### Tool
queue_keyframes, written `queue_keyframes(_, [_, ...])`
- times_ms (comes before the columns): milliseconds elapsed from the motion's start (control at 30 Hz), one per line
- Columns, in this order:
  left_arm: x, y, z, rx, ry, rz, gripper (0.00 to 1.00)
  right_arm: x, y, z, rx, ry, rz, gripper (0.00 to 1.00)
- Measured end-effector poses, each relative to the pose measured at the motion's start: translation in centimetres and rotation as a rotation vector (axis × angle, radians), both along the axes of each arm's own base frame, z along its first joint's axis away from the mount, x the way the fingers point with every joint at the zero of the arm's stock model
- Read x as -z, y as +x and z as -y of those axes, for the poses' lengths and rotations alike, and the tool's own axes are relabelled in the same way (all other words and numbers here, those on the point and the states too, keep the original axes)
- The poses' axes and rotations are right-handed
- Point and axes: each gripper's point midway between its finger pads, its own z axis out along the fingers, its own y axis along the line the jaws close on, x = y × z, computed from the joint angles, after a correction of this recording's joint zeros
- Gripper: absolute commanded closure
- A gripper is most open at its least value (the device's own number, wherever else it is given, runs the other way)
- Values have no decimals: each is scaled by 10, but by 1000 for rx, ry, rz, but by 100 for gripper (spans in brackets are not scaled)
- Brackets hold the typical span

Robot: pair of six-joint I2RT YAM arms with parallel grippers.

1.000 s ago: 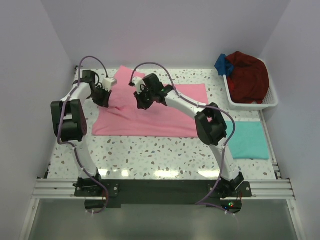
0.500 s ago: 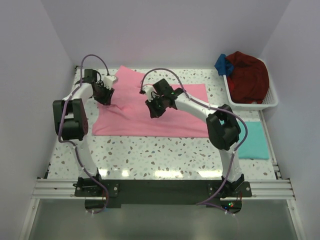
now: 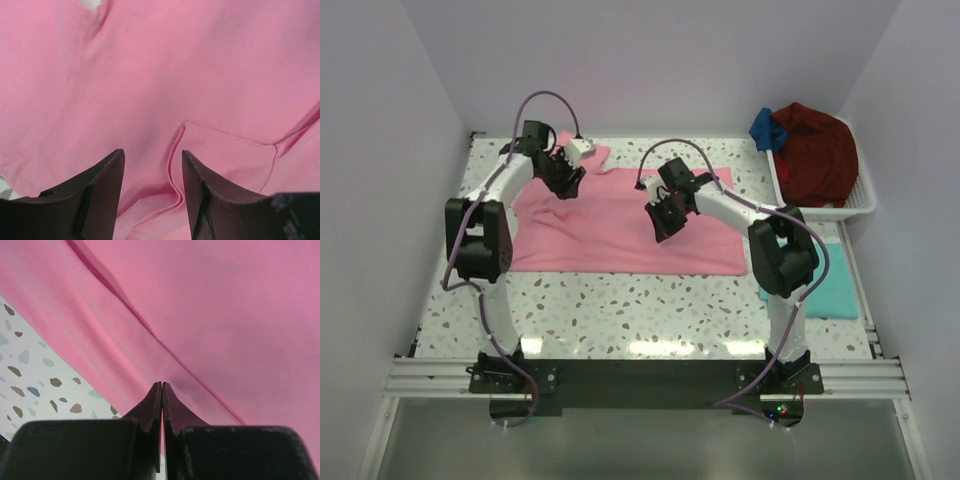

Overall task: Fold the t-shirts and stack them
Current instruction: Fold the tshirt

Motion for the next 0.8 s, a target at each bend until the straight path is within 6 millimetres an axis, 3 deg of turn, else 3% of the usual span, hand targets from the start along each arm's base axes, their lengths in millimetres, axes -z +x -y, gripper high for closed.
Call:
queue_keyframes(300, [47, -10, 16, 58, -27, -149, 44, 8, -9, 6, -3, -23, -33, 100])
queue_keyframes(567, [56, -19, 29, 101, -53, -201, 48, 8, -7, 10, 3, -30, -30, 100])
queue_keyframes(667, [58, -20, 33, 112, -60, -210, 54, 8, -6, 13, 6, -33, -32, 100])
queue_keyframes(800, [63, -22, 37, 125, -63, -227, 73, 9, -6, 15, 10, -36, -36, 100])
